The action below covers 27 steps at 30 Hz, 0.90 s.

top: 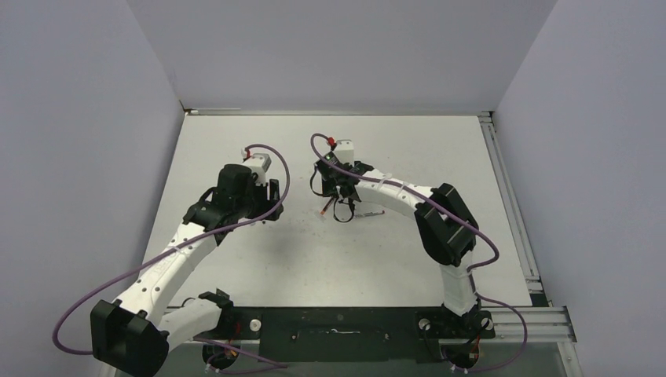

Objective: Insert the pens into the pen caps

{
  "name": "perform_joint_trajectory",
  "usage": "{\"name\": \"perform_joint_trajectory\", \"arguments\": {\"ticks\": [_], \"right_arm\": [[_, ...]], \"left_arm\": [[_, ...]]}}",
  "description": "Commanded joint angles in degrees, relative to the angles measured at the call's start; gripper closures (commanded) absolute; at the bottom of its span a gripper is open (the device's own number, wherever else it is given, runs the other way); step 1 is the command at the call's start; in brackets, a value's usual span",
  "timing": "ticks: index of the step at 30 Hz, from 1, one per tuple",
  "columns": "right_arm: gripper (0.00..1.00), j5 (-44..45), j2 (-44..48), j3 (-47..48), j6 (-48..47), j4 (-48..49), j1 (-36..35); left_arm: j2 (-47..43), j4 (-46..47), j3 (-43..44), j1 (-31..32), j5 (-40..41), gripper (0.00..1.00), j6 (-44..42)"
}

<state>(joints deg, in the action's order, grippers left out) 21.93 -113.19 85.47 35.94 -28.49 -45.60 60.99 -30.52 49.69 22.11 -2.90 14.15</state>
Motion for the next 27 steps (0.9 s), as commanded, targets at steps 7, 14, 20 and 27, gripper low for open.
{"name": "perform_joint_trajectory", "arguments": {"ticks": [7,14,20,27], "right_arm": [[0.43,-2.3,-6.6,7.1,2.6,2.8,2.2],[0.46,-3.6,-9.4,8.5,2.5,2.8,2.9],[0.5,-3.6,-11.4,8.5,1.7,2.4,2.9],[0.59,-1.8,-11.9,7.3,-0.4,1.5,2.9]], "left_arm": [[-0.7,2.8,0.2,0.7,2.4,0.42,-0.2],[-0.4,2.8,0.3,0.8,2.4,0.42,0.1],[-0.5,2.8,0.3,0.8,2.4,0.41,0.3],[-0.5,2.8,0.3,0.8,2.4,0.41,0.3]]}}
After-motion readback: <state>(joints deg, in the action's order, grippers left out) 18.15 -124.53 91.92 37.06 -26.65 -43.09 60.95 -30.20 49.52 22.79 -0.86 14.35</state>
